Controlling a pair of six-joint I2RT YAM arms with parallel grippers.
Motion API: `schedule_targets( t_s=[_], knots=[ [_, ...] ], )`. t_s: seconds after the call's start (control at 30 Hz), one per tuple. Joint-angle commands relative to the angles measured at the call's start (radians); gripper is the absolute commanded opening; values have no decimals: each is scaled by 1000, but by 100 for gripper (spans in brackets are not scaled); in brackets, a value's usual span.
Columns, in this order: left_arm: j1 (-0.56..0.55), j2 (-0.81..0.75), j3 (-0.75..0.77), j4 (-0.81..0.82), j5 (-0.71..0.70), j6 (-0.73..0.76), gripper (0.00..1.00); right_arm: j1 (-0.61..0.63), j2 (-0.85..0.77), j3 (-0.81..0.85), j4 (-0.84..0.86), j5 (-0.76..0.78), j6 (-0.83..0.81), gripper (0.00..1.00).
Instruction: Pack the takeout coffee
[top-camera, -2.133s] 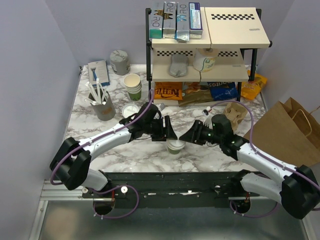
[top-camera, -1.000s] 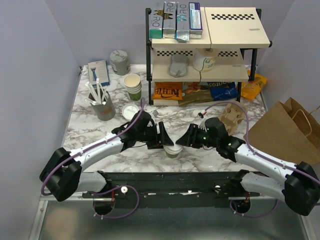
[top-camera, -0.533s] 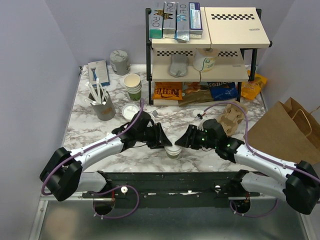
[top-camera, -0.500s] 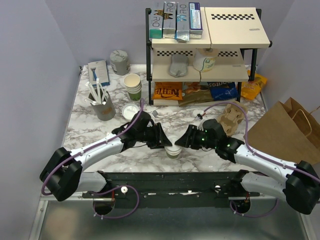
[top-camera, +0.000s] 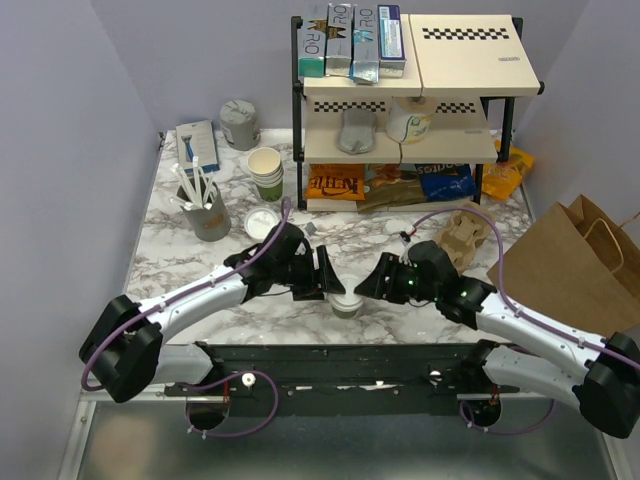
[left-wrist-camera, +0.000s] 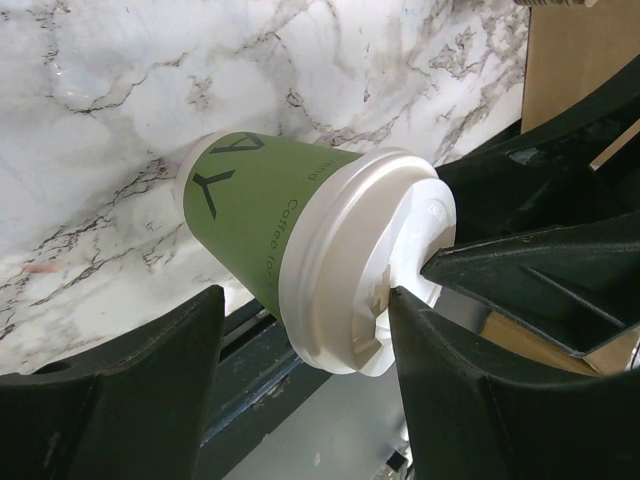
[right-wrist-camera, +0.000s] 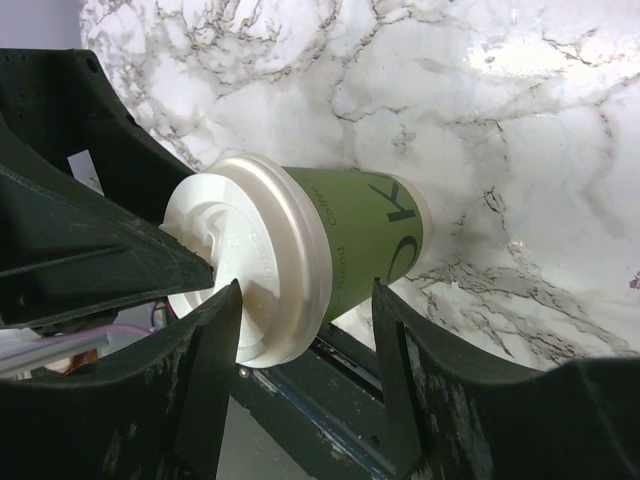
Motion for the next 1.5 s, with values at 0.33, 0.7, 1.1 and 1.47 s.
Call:
schedule_targets(
  t_s=[0.33, 0.7, 1.1, 1.47],
  knots=[
    [-7, -45, -78, 100, 28, -97, 67, 13, 48, -42, 77, -38, 68, 56],
    [-9, -60, -157, 157, -50, -97, 49, 33, 41, -136, 212, 3, 58, 42],
    [-10, -114, -106, 42, -115, 12, 76, 33, -1, -41, -24, 83, -59, 59],
    [-10, -129, -25, 25, -86, -5, 99, 36, -5, 80, -70, 23, 7, 77]
  ],
)
